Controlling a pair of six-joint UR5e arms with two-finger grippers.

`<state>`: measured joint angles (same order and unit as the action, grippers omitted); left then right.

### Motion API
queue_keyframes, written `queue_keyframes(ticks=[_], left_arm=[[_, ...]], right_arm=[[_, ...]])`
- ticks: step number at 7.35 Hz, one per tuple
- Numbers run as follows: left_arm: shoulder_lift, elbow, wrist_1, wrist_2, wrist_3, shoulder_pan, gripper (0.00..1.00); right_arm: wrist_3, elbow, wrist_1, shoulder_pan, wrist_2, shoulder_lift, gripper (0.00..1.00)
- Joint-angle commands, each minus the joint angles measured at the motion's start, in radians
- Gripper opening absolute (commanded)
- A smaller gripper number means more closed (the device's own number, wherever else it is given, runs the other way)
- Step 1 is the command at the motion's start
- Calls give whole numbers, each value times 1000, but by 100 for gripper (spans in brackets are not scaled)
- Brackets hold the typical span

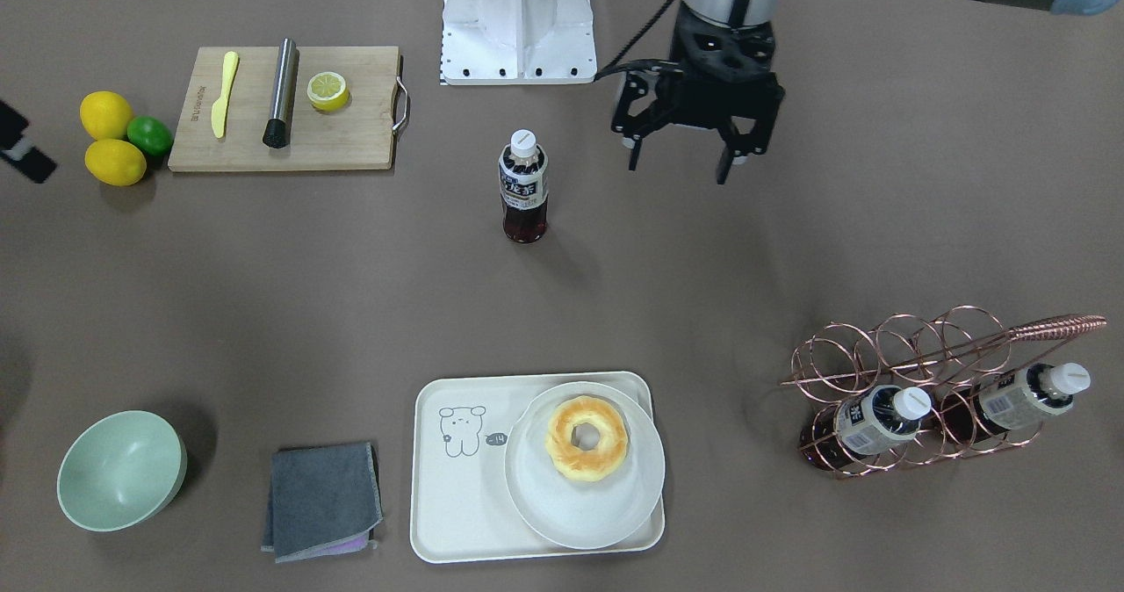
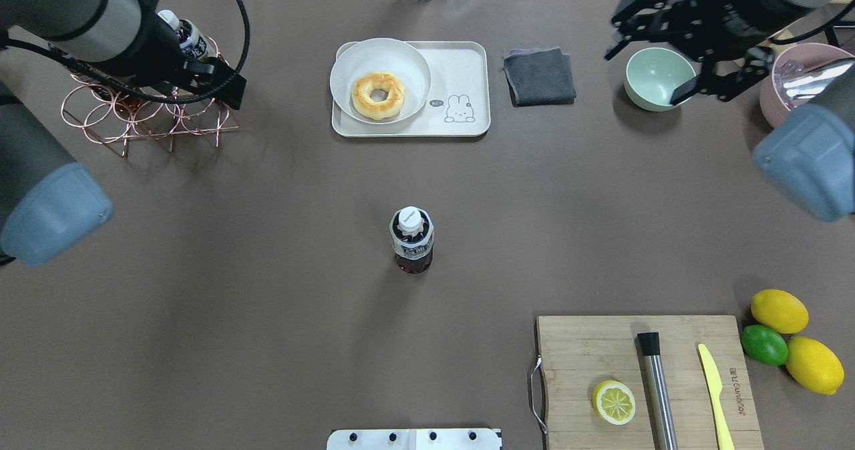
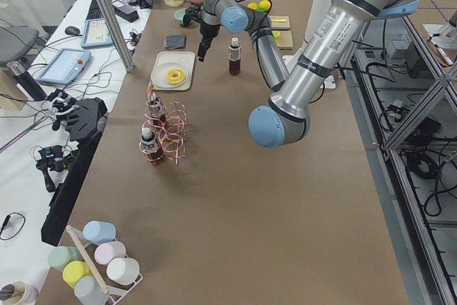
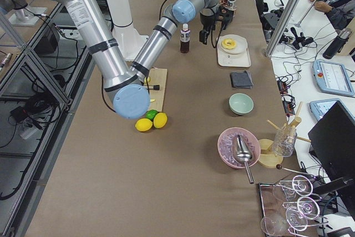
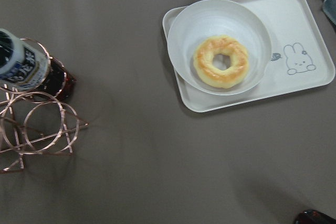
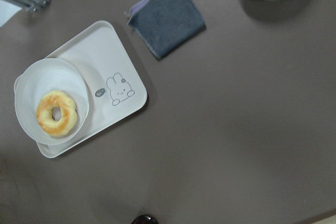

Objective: Place tea on tray
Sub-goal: 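Lower the right gripper onto the standing tea bottle and grasp it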

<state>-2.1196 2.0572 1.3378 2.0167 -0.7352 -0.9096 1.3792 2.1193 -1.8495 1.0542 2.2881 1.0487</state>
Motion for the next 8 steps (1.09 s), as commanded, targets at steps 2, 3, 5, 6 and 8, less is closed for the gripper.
queue_keyframes(ticks=[2,3,5,6,8], left_arm=[[117,-6,18,94,264,-113,98],[124,-12,33,94,272,-117,98],[128,-3,35,102,260,-117,98],[128,-2,35,102,258,-117,98],[130,3,35,102,255,-123,98]], right_arm=[[95,-80,-267,-398,-365,-338,99],[33,-132,-267,-439,-383,-381,97],[-113,-209,-264,-500,-458,-432,96],[-153,-258,-254,-513,-460,-449,94],[-180,-338,-189,-534,-464,-461,92]])
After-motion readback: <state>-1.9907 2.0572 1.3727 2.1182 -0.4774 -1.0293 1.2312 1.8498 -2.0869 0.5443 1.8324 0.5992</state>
